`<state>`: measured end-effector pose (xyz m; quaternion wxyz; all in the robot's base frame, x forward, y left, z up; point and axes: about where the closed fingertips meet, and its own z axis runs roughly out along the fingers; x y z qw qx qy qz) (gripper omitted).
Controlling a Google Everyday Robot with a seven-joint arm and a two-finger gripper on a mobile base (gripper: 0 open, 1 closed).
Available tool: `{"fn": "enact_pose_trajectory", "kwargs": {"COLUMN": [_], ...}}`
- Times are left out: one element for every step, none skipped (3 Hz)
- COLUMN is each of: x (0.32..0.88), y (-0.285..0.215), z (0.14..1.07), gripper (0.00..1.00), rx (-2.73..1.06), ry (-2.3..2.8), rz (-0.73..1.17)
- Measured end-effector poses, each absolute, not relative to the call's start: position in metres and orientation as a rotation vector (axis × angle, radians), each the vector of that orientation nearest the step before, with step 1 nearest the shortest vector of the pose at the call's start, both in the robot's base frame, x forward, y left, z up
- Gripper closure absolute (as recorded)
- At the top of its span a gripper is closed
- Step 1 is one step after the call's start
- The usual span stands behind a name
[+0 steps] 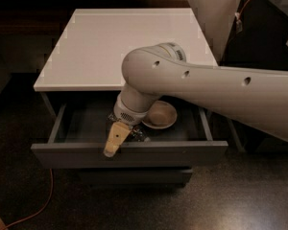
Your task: Pick water bottle from top drawer and place on counter
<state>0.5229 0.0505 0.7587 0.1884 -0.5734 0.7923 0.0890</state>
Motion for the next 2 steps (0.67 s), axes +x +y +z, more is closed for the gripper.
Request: {"fn": "enact_pose_trajectory", "kwargs": {"x": [0.5063,0.5046], "y": [0.0655,0.0648], "z": [0.7618,0.7560], "gripper": [0.00,0.00], "rx": [-1.544,-1.353], "ry": [2.285,2.380], "rz": [0.172,0.190]}}
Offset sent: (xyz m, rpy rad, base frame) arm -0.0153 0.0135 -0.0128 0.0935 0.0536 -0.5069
